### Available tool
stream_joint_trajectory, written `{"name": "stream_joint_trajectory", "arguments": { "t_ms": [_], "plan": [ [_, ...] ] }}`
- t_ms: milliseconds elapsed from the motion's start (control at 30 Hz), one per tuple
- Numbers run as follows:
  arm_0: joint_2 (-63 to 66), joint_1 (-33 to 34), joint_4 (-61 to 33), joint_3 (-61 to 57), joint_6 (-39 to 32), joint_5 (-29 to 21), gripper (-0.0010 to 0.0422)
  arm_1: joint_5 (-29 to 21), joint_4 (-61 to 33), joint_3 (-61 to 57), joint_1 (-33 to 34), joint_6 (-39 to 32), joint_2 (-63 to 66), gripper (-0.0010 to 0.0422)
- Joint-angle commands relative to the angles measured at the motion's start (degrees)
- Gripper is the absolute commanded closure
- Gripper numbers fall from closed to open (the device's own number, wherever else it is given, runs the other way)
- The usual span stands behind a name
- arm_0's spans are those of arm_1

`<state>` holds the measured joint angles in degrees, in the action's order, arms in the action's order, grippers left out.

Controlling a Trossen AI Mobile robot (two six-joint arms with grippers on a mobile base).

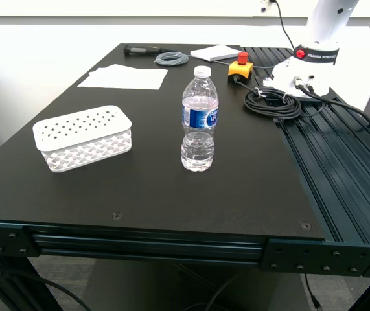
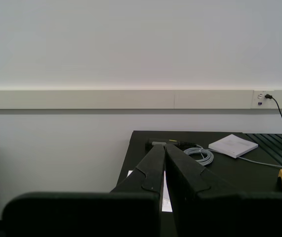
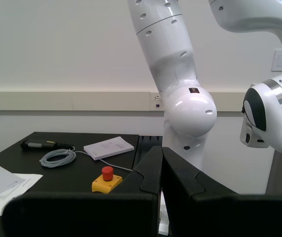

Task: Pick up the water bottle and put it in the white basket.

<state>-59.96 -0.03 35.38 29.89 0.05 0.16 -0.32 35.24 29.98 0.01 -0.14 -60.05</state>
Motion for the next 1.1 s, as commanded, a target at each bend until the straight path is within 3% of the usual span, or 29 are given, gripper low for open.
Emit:
{"name": "stream_joint_trajectory", "arguments": {
  "t_ms": [33, 633, 733, 933, 1000, 1100],
  "plan": [
    [0.02, 0.02, 0.15, 0.07, 0.00, 0.02, 0.0412, -0.13, 0.22, 0.00, 0.02, 0.13, 0.02, 0.0413],
    [0.02, 0.02, 0.15, 0.07, 0.00, 0.02, 0.0412, -1.70, 0.20, 0.00, 0.02, 1.51, 0.02, 0.0412],
    [0.02, 0.02, 0.15, 0.07, 0.00, 0.02, 0.0412, -10.27, 0.15, 0.00, 0.02, 1.53, -0.07, 0.0413],
    [0.02, 0.00, 0.15, 0.07, 0.00, 0.02, 0.0412, -41.55, -0.07, 0.00, 0.50, -2.29, -5.31, 0.0413],
    [0.02, 0.00, 0.17, 0.07, -0.02, 0.02, 0.0412, -45.81, -0.98, 0.04, 1.36, -2.32, -8.33, 0.0412],
    [0.02, -0.02, 0.15, 0.07, -0.02, 0.02, 0.0412, -45.86, -3.06, 0.02, 3.54, -4.57, -13.18, 0.0413]
  ]
}}
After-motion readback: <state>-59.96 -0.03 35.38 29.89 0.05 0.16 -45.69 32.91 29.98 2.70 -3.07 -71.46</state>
